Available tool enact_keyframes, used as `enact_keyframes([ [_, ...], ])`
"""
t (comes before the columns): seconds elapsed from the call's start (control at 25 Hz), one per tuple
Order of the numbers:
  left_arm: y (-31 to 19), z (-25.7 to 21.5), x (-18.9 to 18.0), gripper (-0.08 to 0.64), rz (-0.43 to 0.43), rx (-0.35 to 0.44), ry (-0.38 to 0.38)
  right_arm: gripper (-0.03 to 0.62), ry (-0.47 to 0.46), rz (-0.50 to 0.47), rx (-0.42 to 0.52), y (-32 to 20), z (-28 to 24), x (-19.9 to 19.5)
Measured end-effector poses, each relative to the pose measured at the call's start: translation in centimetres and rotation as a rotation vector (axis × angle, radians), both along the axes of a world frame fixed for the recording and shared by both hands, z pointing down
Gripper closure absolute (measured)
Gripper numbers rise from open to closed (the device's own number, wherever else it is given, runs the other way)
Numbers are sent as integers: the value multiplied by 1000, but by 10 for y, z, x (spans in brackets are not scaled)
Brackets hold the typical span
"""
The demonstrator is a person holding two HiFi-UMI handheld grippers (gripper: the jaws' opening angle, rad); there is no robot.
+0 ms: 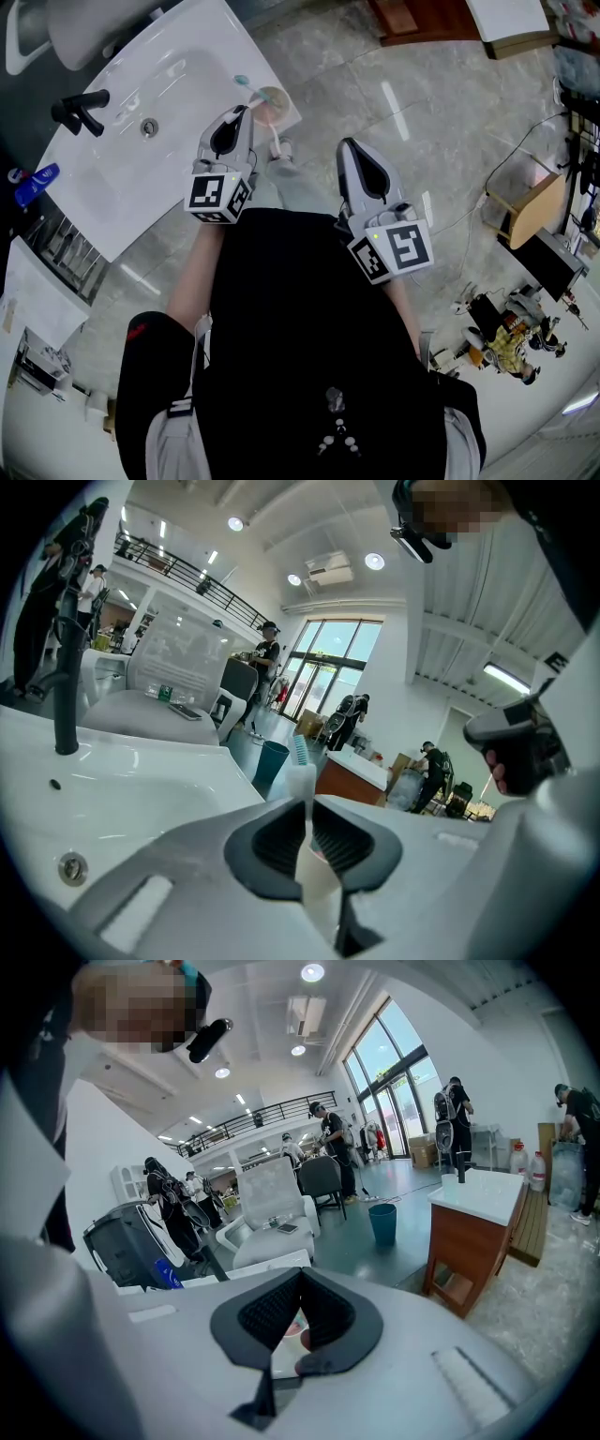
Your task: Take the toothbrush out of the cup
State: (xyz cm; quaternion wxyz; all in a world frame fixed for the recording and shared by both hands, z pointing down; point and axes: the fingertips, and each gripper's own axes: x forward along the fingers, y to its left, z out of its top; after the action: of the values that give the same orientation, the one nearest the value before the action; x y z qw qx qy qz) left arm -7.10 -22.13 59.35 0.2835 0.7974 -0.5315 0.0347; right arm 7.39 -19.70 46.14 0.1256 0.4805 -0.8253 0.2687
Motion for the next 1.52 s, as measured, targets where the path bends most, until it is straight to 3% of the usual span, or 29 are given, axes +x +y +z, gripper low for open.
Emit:
enact_keyframes([
  [1.12, -36, -13, 10, 532, 96, 16, -20, 591, 2, 62, 3, -5, 0, 8],
  [1.52, -42, -8, 14, 502, 117, -6, -29, 591, 7, 97, 0, -6, 0, 13],
])
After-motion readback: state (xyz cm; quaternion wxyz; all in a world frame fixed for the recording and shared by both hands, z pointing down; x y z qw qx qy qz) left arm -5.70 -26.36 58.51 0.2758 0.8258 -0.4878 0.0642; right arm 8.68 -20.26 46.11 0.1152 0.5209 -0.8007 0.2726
